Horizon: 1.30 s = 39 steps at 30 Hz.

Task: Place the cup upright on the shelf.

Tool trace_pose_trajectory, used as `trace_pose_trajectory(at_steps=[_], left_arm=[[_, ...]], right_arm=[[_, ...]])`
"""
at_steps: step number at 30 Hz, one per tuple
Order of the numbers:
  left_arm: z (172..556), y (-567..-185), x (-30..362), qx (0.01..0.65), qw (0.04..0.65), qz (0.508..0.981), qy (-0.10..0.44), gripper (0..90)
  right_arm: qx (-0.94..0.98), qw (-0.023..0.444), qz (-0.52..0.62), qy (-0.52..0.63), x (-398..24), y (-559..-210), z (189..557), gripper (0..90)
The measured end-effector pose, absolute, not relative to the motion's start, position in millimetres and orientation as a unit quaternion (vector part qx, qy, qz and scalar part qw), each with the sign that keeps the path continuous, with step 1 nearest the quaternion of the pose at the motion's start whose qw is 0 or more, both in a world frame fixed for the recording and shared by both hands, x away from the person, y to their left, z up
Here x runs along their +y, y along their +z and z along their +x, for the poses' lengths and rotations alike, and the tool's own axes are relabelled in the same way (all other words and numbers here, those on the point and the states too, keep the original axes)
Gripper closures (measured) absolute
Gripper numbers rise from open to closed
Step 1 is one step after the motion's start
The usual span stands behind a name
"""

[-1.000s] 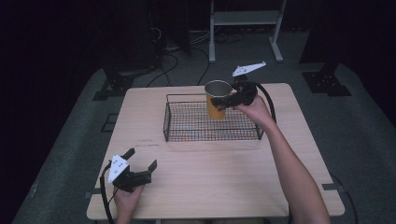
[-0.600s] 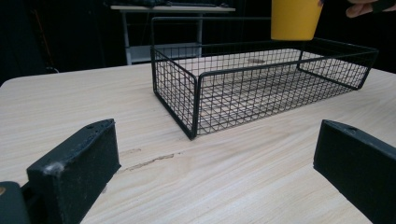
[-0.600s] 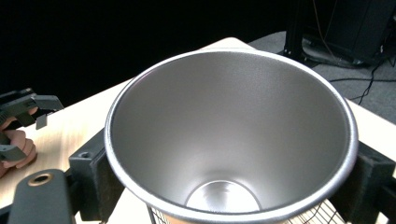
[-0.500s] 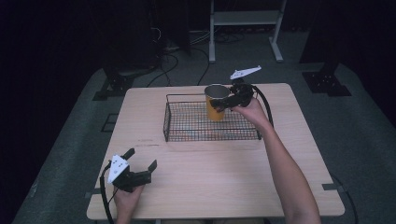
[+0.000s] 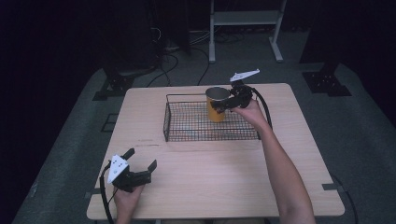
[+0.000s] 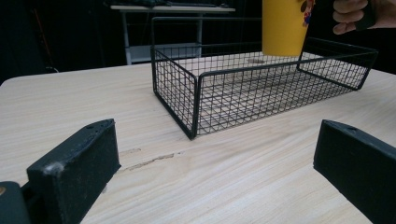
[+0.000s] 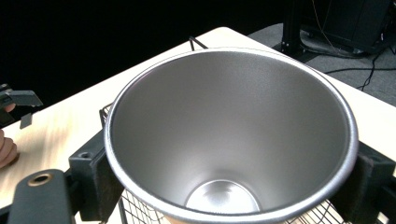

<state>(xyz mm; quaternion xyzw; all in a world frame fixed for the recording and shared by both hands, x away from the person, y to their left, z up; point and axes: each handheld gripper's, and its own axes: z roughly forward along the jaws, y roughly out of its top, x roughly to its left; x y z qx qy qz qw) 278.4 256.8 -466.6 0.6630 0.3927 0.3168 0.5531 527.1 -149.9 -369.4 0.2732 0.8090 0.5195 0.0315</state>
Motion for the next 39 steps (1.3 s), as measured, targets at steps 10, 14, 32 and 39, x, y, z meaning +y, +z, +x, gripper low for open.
trace_pose_trajectory(at_steps=[10,14,32,39], left_arm=[[278,-467,257,0.393,0.554,0.663,0.316,0.0],[278,-467,257,0.393,0.553,0.663,0.316,0.0],[278,-466,257,0.393,0.554,0.662,0.317,0.0],[278,-466,258,0.393,0.555,0.661,0.317,0.0]], right_arm=[[0.813,0.033,0.283,0.508,-150,-378,533,12.5],[0.820,0.028,0.284,0.497,-147,-383,536,12.5],[0.829,0.032,0.282,0.482,-143,-395,541,12.4],[0.834,0.033,0.282,0.473,-141,-401,542,12.4]])
